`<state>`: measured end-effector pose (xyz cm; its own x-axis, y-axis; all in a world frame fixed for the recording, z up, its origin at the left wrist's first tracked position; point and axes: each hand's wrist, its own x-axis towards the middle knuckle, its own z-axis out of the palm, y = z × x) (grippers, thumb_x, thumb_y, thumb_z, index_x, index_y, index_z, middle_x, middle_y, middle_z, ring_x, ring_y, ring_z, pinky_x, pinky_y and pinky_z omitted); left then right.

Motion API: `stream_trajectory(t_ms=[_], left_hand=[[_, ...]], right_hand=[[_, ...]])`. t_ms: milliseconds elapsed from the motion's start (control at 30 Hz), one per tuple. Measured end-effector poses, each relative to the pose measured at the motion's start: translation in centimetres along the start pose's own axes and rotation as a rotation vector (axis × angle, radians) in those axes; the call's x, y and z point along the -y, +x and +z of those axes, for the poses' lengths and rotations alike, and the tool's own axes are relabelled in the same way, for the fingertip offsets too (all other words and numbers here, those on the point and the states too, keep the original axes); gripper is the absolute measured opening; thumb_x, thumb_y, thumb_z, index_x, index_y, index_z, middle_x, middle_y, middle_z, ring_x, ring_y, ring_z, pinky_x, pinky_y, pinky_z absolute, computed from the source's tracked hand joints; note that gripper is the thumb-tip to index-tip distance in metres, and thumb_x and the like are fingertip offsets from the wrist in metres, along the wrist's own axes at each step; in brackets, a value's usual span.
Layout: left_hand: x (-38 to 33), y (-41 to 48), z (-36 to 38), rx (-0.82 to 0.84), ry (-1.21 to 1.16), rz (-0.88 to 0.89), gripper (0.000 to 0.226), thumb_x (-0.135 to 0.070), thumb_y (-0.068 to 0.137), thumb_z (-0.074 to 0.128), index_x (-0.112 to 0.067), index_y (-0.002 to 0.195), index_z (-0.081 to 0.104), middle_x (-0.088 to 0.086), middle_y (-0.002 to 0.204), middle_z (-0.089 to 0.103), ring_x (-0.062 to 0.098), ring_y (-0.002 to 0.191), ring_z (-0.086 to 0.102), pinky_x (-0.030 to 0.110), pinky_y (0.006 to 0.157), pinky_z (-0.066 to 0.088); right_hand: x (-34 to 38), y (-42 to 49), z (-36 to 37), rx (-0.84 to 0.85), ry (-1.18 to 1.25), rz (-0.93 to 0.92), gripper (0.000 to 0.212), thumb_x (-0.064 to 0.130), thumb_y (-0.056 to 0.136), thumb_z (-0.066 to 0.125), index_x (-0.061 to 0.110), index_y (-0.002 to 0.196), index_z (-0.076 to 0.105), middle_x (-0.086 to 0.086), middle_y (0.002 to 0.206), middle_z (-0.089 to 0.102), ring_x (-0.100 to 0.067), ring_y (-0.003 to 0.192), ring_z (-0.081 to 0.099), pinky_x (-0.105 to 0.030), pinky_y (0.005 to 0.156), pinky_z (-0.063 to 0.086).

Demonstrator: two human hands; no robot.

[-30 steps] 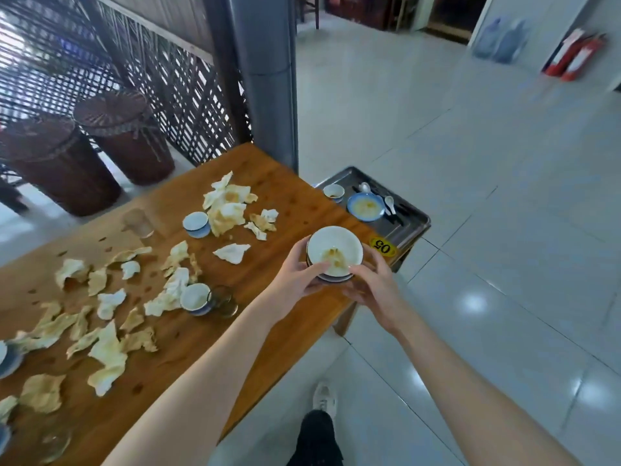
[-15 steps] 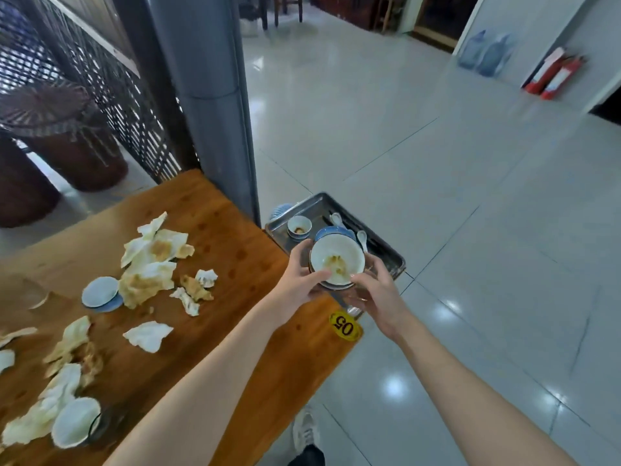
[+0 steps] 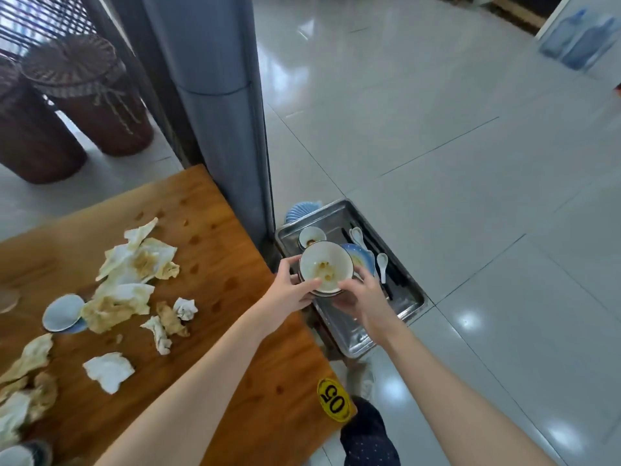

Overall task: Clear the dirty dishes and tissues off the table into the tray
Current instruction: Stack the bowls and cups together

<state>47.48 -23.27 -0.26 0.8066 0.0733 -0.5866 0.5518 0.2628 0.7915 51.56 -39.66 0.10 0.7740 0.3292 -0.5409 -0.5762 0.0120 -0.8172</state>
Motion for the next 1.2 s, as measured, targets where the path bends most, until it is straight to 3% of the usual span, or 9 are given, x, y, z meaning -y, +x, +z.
stream_trajectory(t_ms=[133,267,367,633,767,867,1000,1200], left_hand=[[-0.4,4.0,-0.3,-0.094,-0.045,-0.021,0.053,-0.017,0.085,0.072,-0.039,0.12,0.039,0.008,0.119,0.059,0.021,0.1,0.066,0.03,0.082,0.057],[-0.8,9.5,0.8,-0.205,-0.126,-0.028,0.054,-0.013,0.085,0.072,-0.04,0.12,0.04,0.007,0.12,0.056,0.022,0.111,0.06,0.024,0.078,0.056],[-1.4,13.9,2.6,-0.29,-0.187,-0.053,0.055,-0.012,0.086,0.071,-0.04,0.12,0.038,0.003,0.116,0.055,0.017,0.108,0.059,0.019,0.072,0.055],[-1.7,25.6,6.3,-0.318,-0.248,-0.114,0.052,-0.009,0.086,0.07,-0.04,0.12,0.045,-0.002,0.114,0.058,0.01,0.101,0.06,0.015,0.062,0.052],[-0.6,31.2,7.2,-0.314,-0.228,-0.127,0.064,-0.006,0.087,0.069,-0.024,0.138,0.035,0.001,0.122,0.056,0.018,0.111,0.06,0.034,0.086,0.055],[0.8,35.2,7.4,-0.329,-0.205,-0.154,0.065,-0.006,0.085,0.071,-0.024,0.135,0.034,0.007,0.131,0.052,0.025,0.119,0.055,0.047,0.1,0.048],[2.9,39.9,6.5,-0.317,-0.14,-0.213,0.074,-0.008,0.083,0.072,-0.02,0.144,0.031,0.005,0.136,0.051,0.023,0.123,0.051,0.046,0.105,0.043],[5.2,43.9,5.6,-0.341,-0.038,-0.309,0.076,-0.012,0.084,0.069,-0.021,0.148,0.029,0.003,0.137,0.049,0.021,0.123,0.049,0.043,0.106,0.042]], right_hand=[[1.0,5.5,-0.8,0.064,-0.013,0.056,0.038,0.004,0.087,0.059,0.012,0.123,0.053,-0.011,0.117,0.063,-0.032,0.104,0.065,-0.042,0.089,0.055],[2.3,12.3,-2.7,0.142,-0.021,0.125,0.039,0.001,0.086,0.058,0.014,0.123,0.053,-0.007,0.114,0.065,-0.027,0.103,0.065,-0.033,0.081,0.056],[3.6,17.1,-4.7,0.18,-0.055,0.177,0.04,-0.002,0.086,0.056,0.015,0.122,0.053,-0.007,0.105,0.068,-0.017,0.089,0.068,-0.023,0.071,0.054],[4.7,28.5,-11.3,0.242,-0.173,0.257,0.055,-0.006,0.086,0.057,0.02,0.134,0.048,-0.014,0.121,0.057,-0.019,0.098,0.06,-0.028,0.08,0.053],[3.7,33.8,-13.7,0.273,-0.199,0.239,0.054,-0.007,0.083,0.06,0.03,0.123,0.055,-0.007,0.117,0.062,-0.016,0.099,0.064,-0.03,0.078,0.055],[2.7,37.3,-15.3,0.278,-0.259,0.245,0.053,-0.002,0.079,0.065,0.033,0.118,0.056,-0.008,0.116,0.061,-0.024,0.102,0.065,-0.032,0.074,0.056],[0.9,41.5,-16.4,0.293,-0.359,0.292,0.049,-0.002,0.085,0.061,0.034,0.118,0.054,-0.008,0.119,0.061,-0.033,0.101,0.064,-0.025,0.062,0.053],[-1.7,45.1,-17.2,0.282,-0.401,0.35,0.048,-0.006,0.086,0.06,0.021,0.125,0.051,-0.008,0.117,0.06,-0.019,0.086,0.068,-0.018,0.056,0.052]])
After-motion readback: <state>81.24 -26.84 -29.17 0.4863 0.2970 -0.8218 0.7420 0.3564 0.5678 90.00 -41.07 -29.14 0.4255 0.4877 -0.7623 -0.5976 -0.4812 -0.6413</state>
